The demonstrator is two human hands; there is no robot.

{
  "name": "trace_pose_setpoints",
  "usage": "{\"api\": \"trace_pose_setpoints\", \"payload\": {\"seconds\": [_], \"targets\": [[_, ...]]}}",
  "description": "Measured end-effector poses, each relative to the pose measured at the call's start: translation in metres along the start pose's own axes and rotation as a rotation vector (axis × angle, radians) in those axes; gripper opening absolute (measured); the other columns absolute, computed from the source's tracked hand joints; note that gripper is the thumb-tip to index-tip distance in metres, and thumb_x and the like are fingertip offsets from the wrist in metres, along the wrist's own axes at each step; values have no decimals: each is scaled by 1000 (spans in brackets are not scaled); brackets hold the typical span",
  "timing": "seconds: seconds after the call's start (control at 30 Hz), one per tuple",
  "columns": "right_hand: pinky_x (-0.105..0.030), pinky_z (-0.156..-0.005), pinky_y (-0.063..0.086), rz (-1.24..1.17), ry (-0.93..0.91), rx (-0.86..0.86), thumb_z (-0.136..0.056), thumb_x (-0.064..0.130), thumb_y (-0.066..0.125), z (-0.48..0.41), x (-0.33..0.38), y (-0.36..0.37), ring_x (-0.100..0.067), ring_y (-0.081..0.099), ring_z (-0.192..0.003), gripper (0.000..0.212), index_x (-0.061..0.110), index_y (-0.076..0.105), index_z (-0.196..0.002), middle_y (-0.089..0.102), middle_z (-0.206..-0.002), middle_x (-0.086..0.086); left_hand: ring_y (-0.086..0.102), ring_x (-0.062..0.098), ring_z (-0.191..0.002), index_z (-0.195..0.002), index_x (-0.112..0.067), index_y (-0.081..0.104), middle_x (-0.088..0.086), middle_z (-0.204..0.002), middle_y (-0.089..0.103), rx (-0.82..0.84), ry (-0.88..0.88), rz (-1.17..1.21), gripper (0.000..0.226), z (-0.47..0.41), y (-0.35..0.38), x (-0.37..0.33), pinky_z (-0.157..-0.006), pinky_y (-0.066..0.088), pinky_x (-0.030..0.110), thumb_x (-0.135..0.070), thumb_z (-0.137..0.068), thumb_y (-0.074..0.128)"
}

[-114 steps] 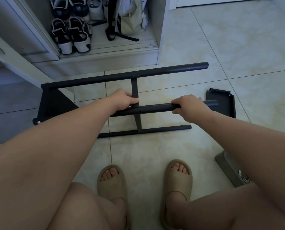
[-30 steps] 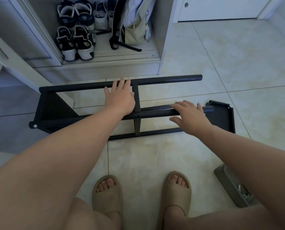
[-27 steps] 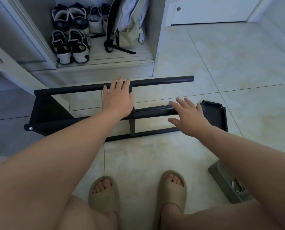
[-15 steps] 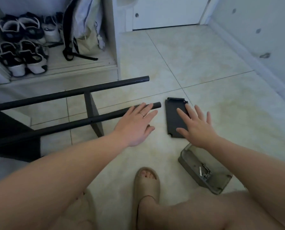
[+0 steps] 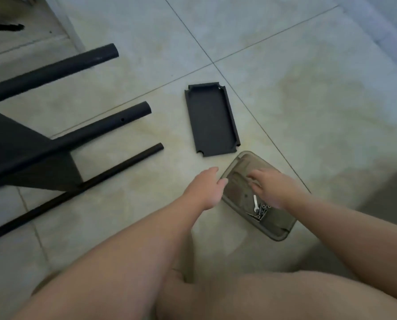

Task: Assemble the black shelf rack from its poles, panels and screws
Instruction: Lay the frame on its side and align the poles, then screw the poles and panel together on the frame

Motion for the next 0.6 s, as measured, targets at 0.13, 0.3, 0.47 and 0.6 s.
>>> {"api": "trace_pose_setpoints", "payload": {"seconds": [0.13,0.3,0.47,0.6], "targets": [[-42,-91,51,-53,61,80,-102,28,47,-16,-15,40,-30,57,-118,34,20,54,-135,59,-130,-5,55,30,-124,-140,-16,52,5,-136,59,-9,-27,13,41,-31,13,-5,-99,45,36,-35,-104,48],[-41,-92,51,-102,192,135,-103,19,46,-32,-30,63,-36,59,-115,32,11,56,-132,61,-129,-16,58,23,-99,-118,-19,55,3,-116,63,-29,-110,83,21,-39,17,9,-81,41,31,-33,-102,52],[-40,-85,56,-182,344,142,-98,11,55,-51,-32,68,-35,65,-101,27,7,61,-125,65,-116,-18,66,28,-95,-104,-20,53,5,-104,63,-82,-221,269,11,-28,7,38,-89,55,44,-30,-102,51],[-40,-82,55,-154,324,162,-95,9,61,-68,-15,66,-35,65,-99,28,6,61,-122,66,-113,-18,69,29,-90,-95,-25,51,5,-100,64,-124,-249,324,8,-18,-5,54,-88,57,48,-29,-102,53]]}}
Point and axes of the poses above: each hand's wrist, its own z-axis away from the middle knuckle, its own y-axis out of the palm, x = y × z, the point moved 6 cm from there along -z, towards the middle knuckle
